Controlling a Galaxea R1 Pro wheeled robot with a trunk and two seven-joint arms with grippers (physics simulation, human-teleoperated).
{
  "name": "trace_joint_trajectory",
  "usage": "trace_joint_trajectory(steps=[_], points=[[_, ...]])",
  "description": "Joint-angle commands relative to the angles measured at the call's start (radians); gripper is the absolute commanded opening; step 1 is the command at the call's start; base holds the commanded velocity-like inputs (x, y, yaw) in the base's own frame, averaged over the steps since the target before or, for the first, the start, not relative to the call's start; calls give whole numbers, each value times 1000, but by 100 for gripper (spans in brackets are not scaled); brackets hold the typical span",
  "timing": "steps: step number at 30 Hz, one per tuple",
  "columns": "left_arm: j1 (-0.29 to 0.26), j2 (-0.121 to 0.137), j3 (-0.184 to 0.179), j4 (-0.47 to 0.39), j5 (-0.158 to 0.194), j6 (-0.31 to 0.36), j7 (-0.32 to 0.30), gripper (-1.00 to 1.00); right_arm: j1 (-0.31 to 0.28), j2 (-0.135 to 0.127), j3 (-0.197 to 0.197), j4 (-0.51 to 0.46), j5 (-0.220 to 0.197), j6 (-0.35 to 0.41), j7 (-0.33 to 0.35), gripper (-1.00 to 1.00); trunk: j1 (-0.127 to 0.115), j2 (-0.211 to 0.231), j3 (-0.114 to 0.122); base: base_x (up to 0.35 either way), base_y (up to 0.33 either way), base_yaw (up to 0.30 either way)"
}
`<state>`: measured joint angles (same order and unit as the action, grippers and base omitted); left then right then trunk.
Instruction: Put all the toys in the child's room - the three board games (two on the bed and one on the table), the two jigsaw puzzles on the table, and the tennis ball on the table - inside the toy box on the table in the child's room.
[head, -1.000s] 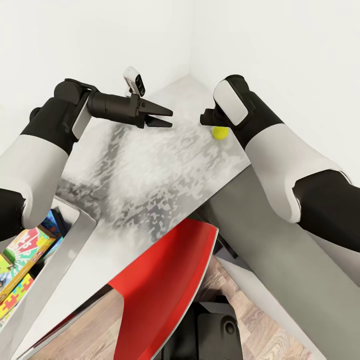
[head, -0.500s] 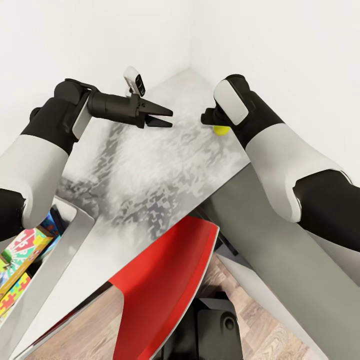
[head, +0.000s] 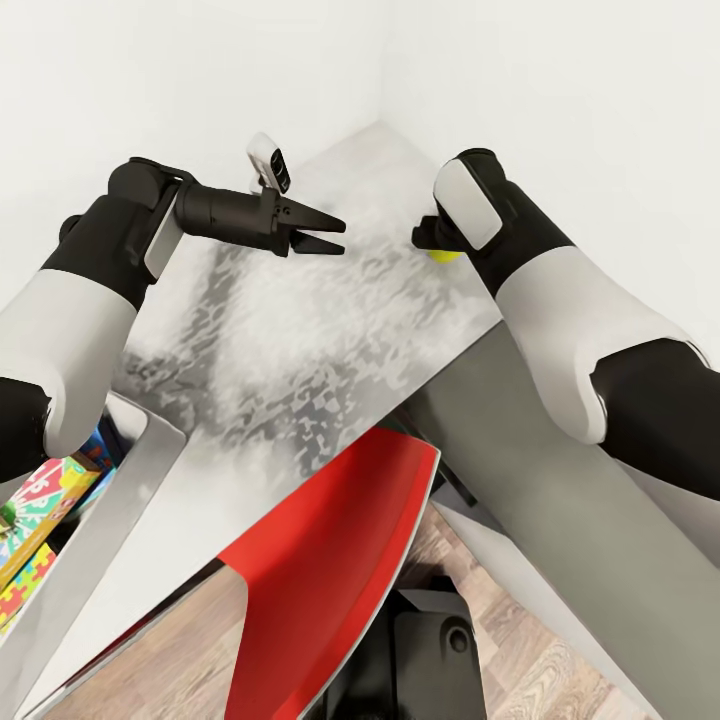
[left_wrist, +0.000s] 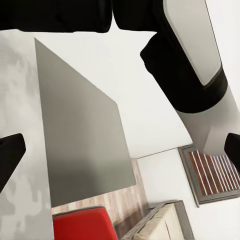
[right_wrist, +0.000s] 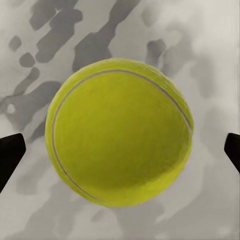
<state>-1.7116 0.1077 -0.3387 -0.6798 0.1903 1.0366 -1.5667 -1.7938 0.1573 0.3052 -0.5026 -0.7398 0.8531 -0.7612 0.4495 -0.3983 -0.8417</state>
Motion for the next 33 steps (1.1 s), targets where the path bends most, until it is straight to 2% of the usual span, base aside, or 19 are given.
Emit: trace_joint_trajectory(steps=[1,33], points=[[-1,1,-5,0,3,11,-4,100,-1,-1,6,0,-11,2,-10,100,1,-2,-2,0,0,0],[-2,0,-5,0,3,11,-4,100,-2,-3,2,-1,-14,10,-10,100,1,-2,-4,0,0,0]])
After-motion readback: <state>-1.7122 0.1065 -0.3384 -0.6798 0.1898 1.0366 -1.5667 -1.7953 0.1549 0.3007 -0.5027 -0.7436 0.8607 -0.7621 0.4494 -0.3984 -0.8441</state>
